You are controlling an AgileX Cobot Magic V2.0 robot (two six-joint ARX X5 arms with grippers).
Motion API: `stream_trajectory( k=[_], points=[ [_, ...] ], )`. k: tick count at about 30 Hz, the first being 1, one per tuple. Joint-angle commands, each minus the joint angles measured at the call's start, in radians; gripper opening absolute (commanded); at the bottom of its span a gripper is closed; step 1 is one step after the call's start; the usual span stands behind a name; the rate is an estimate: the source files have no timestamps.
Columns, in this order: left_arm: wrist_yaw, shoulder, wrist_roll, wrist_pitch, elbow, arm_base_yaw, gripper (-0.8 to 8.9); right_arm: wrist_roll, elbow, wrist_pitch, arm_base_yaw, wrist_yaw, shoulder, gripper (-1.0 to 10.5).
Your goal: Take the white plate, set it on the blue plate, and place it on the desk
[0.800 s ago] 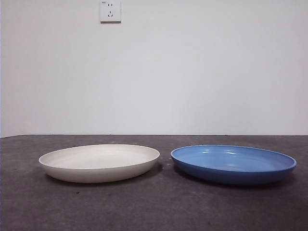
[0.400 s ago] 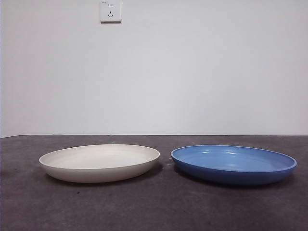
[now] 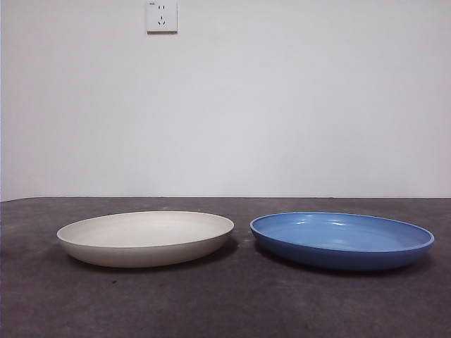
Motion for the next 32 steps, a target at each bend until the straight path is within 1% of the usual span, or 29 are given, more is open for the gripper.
stream_trajectory(
  k=[1, 4, 7, 11, 14, 16, 18, 19, 21, 22, 23, 29, 32],
  points=[
    [0.009, 0.047, 0.079, -0.054, 0.051, -0.035, 0.14, -0.076, 0.042, -0.050, 0.027, -0.017, 0.056, 0.1],
    [0.010, 0.085, 0.127, -0.125, 0.082, -0.081, 0.14, -0.119, 0.065, -0.113, 0.067, -0.017, 0.105, 0.1],
    [0.010, 0.103, 0.156, -0.160, 0.090, -0.123, 0.14, -0.148, 0.071, -0.155, 0.106, -0.017, 0.130, 0.1],
    [0.010, 0.106, 0.183, -0.182, 0.090, -0.156, 0.14, -0.158, 0.071, -0.179, 0.145, -0.017, 0.139, 0.1],
    [0.009, 0.106, 0.184, -0.174, 0.090, -0.162, 0.17, -0.164, 0.071, -0.177, 0.159, -0.016, 0.141, 0.1],
    [0.008, 0.106, 0.183, -0.174, 0.090, -0.162, 0.46, -0.164, 0.071, -0.177, 0.161, -0.016, 0.142, 0.1],
    [0.008, 0.106, 0.180, -0.174, 0.090, -0.162, 1.37, -0.163, 0.071, -0.177, 0.161, -0.016, 0.142, 0.8],
    [0.008, 0.106, 0.180, -0.174, 0.090, -0.162, 2.16, -0.163, 0.071, -0.177, 0.161, -0.016, 0.142, 1.6],
    [0.008, 0.106, 0.179, -0.174, 0.090, -0.162, 3.44, -0.156, 0.071, -0.177, 0.161, -0.016, 0.142, 3.2],
    [0.008, 0.106, 0.176, -0.174, 0.090, -0.162, 3.92, -0.146, 0.071, -0.174, 0.161, -0.014, 0.142, 3.7],
    [0.008, 0.106, 0.172, -0.174, 0.090, -0.162, 4.18, -0.143, 0.071, -0.173, 0.161, -0.014, 0.142, 4.0],
    [0.007, 0.111, 0.144, -0.163, 0.090, -0.162, 4.13, -0.137, 0.071, -0.172, 0.161, -0.013, 0.142, 4.0],
    [-0.007, 0.127, 0.100, -0.129, 0.091, -0.163, 4.09, -0.137, 0.071, -0.172, 0.161, -0.013, 0.142, 4.0]
  ],
)
